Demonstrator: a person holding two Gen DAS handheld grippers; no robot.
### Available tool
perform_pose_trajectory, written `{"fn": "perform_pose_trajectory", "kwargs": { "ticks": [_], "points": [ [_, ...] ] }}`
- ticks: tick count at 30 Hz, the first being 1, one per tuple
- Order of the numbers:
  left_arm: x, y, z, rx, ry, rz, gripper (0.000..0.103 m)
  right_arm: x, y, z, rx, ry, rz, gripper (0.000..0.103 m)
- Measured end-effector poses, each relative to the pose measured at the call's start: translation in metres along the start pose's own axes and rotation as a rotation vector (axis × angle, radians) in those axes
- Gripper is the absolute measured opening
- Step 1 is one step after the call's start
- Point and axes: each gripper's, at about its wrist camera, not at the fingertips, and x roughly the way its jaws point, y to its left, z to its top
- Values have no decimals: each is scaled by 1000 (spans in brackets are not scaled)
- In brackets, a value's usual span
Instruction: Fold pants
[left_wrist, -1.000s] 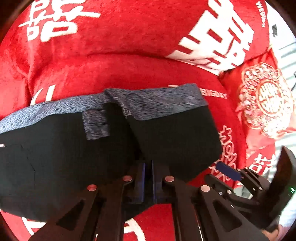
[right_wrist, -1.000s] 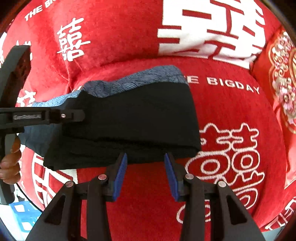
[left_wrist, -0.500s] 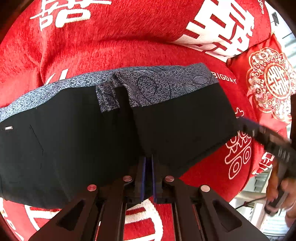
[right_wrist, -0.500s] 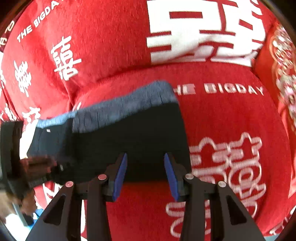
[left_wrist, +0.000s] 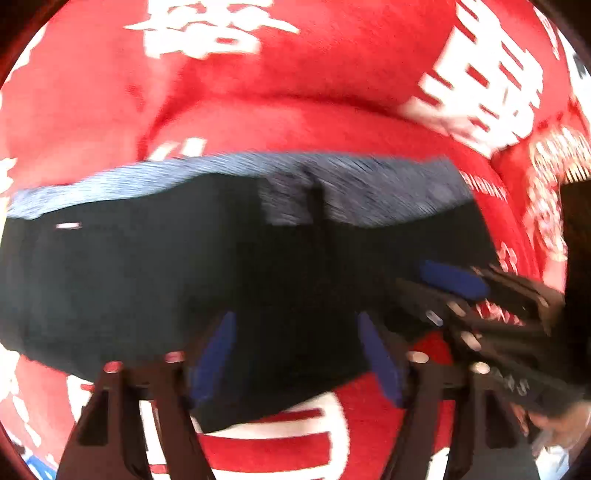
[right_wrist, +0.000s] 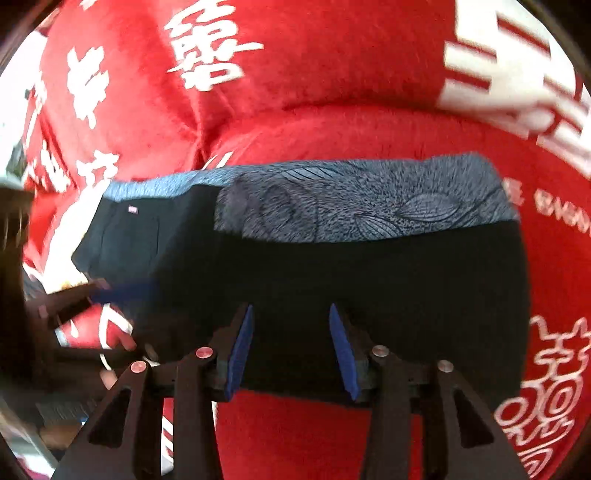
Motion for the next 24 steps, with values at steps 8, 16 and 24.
{"fn": "perform_pose_trajectory", "kwargs": {
  "ticks": [8, 16, 24],
  "points": [
    [-1, 44, -14, -80, 46, 78, 71, -25, 61, -36, -407, -75, -153, 62],
    [4, 56, -28, -116, 68, 97, 71, 10, 102, -54, -703, -90, -327, 67],
    [2, 63, -30, -148, 69, 97, 71, 14, 101, -36, -623, -9, -230, 31]
  ]
}}
